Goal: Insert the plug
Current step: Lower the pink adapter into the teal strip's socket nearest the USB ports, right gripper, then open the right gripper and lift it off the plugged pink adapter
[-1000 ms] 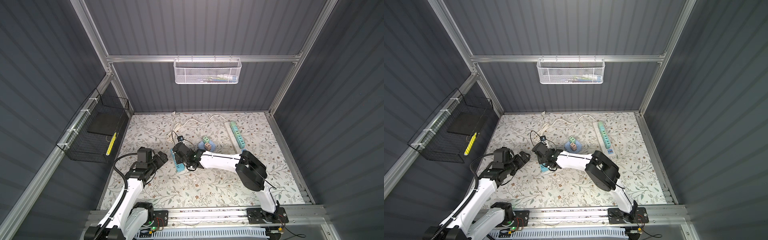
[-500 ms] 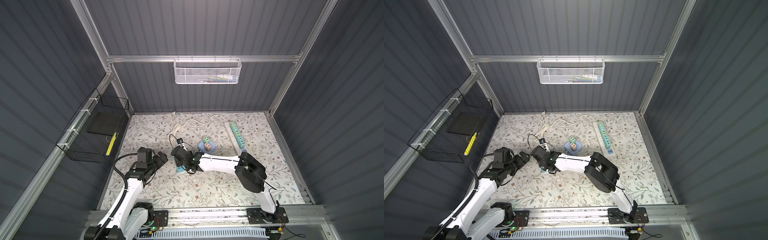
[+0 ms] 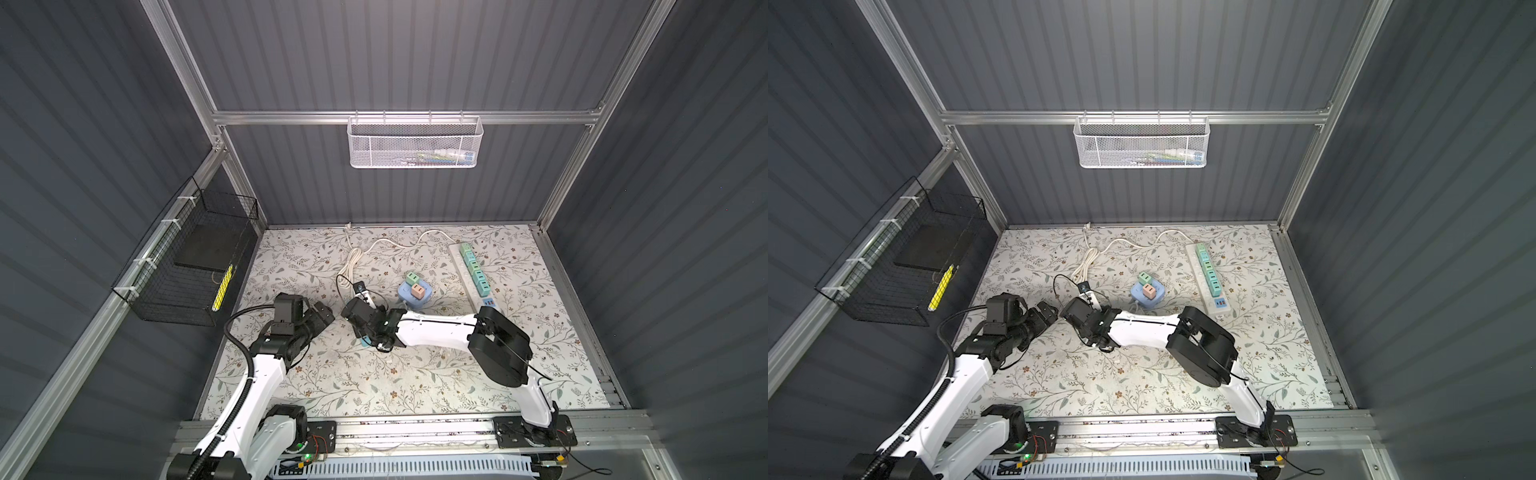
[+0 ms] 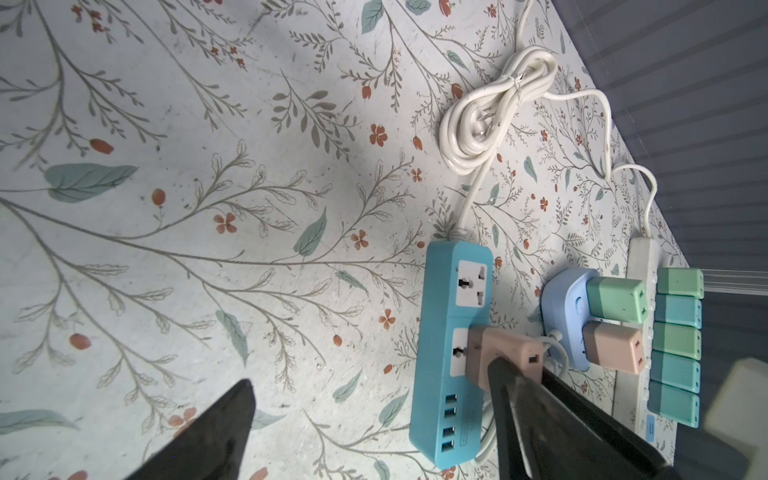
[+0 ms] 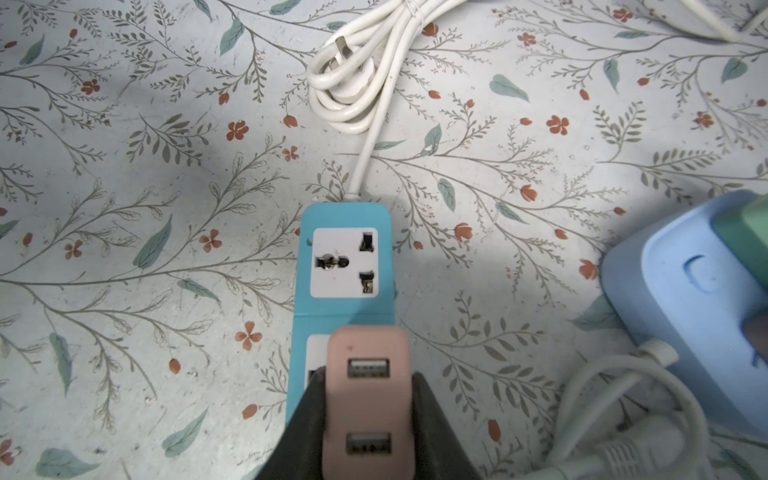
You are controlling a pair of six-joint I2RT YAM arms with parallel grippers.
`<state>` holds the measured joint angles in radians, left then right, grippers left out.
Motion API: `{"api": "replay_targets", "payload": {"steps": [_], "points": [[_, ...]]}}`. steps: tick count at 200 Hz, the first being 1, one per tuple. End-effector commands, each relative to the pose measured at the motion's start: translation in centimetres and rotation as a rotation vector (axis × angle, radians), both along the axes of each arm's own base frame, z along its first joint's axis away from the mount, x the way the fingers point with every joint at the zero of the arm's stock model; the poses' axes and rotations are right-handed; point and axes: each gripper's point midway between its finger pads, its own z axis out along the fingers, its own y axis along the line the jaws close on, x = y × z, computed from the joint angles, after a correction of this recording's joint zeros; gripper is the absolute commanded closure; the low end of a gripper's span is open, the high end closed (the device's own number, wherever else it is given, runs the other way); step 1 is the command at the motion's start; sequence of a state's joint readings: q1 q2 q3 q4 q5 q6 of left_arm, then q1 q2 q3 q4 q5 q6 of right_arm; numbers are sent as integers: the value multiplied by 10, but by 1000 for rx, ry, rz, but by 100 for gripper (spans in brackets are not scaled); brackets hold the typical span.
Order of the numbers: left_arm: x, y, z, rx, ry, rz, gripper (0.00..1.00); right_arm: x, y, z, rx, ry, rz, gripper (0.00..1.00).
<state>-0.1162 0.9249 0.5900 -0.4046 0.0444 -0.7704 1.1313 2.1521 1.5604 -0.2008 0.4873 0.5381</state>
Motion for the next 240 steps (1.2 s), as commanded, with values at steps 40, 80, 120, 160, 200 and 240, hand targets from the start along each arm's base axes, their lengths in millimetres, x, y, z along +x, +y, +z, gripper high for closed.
{"api": "replay_targets", "payload": {"steps": [40, 80, 120, 160, 200, 240], "points": [[4, 3, 20, 26, -34, -12, 1, -30, -8, -35, -70, 86, 37, 65], [8, 4, 35, 43, -74, -22, 0, -23, 19, 18, -3, 9, 138, 45], [5, 5, 45, 60, -80, -34, 0, -26, 18, 64, 50, -19, 185, 37], [4, 7, 49, 64, -97, -22, 0, -9, 3, 75, 81, -4, 158, 36], [9, 3, 58, 45, -130, -34, 0, 10, -7, 66, 66, 0, 144, 38], [9, 3, 60, 63, -124, -47, 0, 6, -17, 28, 63, 62, 125, 39]]}}
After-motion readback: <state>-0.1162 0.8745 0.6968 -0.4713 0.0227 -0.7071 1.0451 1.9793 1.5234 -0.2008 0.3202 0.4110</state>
